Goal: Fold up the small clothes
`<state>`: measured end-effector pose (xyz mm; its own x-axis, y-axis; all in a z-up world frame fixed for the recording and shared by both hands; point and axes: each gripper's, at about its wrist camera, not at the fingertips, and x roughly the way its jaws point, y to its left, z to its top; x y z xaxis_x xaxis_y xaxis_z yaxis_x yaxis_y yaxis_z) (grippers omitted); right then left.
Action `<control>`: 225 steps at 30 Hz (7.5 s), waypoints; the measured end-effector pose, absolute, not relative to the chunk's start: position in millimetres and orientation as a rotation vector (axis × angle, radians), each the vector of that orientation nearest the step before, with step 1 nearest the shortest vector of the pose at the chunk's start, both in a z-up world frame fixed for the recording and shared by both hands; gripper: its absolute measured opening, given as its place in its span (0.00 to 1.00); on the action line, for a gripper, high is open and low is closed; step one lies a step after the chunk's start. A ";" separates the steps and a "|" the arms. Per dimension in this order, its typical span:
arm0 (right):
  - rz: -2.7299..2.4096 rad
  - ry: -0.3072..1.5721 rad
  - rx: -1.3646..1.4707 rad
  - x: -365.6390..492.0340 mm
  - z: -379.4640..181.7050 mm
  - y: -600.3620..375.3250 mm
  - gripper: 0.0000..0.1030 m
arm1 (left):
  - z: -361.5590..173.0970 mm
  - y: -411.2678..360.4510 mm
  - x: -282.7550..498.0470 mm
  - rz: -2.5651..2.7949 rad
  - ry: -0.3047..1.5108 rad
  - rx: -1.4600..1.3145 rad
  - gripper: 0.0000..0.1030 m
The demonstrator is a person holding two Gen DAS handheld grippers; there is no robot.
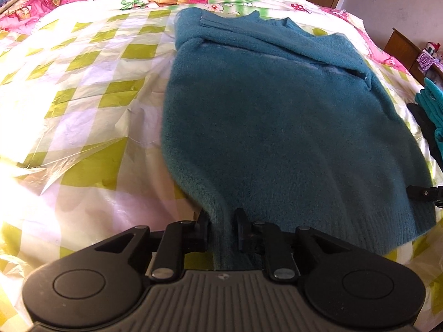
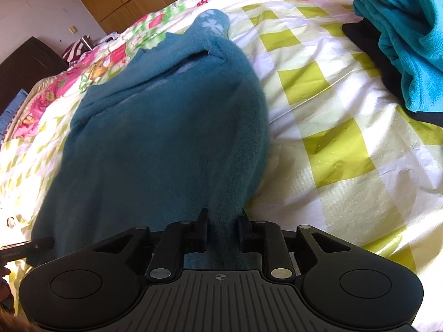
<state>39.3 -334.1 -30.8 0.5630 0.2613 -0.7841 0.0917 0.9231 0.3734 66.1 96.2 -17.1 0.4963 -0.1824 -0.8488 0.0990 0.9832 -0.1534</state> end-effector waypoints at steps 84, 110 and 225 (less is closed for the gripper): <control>0.020 0.782 0.325 182.5 -6.3 -341.6 0.28 | -4.0 141.2 209.6 -0.078 0.802 -0.384 0.25; 0.239 0.632 0.113 222.9 28.3 -285.4 0.35 | 24.5 69.3 199.9 -0.232 0.618 -0.172 0.33; 0.202 0.850 0.710 145.6 -35.1 -402.4 0.25 | -25.0 -22.3 192.4 -0.281 0.683 0.145 0.42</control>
<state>145.6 -402.4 -35.1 0.6566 0.4335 -0.6172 0.1093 0.7549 0.6466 192.4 -22.3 -25.0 0.7399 -0.2083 -0.6396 0.3029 0.9522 0.0403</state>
